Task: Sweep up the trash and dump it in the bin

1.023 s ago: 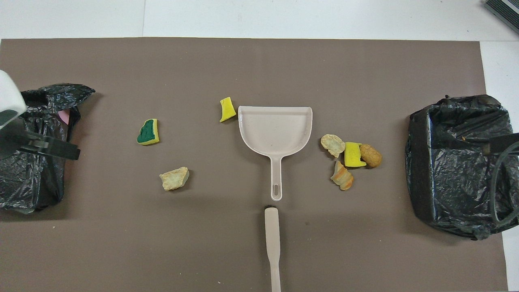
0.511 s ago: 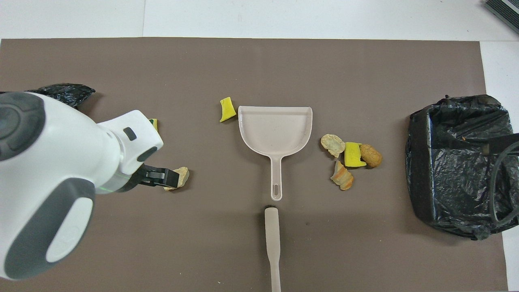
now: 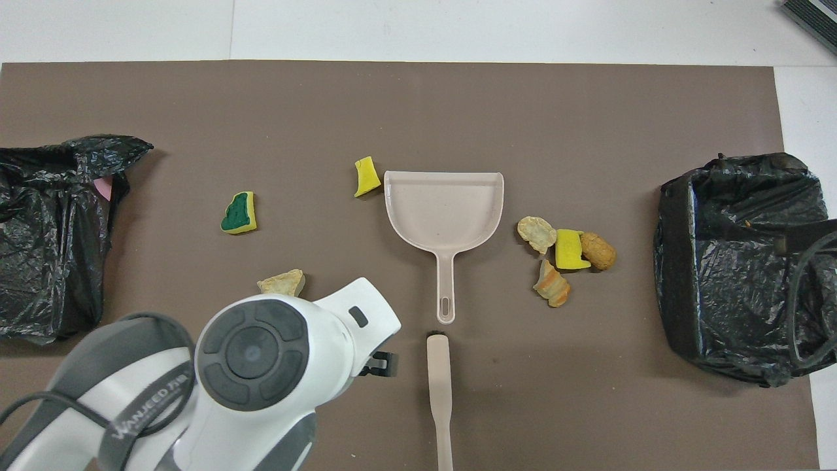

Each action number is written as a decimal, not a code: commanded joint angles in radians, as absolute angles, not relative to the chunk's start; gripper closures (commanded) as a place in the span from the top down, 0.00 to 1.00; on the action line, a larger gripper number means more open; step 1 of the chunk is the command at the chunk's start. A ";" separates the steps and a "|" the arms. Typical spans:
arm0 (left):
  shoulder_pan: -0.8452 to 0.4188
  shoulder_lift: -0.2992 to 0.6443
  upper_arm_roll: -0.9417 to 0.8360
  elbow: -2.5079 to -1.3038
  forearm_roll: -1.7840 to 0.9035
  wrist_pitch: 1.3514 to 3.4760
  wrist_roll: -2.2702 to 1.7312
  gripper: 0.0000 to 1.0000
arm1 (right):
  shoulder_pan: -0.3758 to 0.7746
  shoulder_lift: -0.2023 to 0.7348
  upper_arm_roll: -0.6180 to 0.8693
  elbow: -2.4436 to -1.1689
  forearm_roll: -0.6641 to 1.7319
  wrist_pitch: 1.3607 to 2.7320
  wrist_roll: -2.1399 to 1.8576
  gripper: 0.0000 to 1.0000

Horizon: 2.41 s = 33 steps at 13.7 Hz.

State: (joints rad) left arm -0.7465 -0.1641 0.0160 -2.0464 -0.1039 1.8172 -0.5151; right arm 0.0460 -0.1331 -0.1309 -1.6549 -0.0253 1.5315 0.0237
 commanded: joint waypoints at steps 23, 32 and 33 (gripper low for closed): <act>-1.181 0.029 0.037 -2.250 -0.130 2.162 -0.942 0.30 | 0.038 -0.169 -0.132 -1.697 -0.020 1.540 -0.014 1.00; -1.019 -0.067 0.049 -2.246 -0.127 1.965 -0.882 0.00 | 0.038 -0.169 -0.132 -1.697 -0.020 1.537 -0.014 1.00; -0.976 -0.072 0.051 -2.228 -0.118 1.927 -0.876 0.00 | 0.038 -0.169 -0.132 -1.697 -0.020 1.537 -0.014 1.00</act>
State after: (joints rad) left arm -1.0591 -0.0174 0.0510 -2.2383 -0.1227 2.0137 -0.9106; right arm 0.0460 -0.1475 -0.1309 -1.6734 -0.0253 1.5315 0.0236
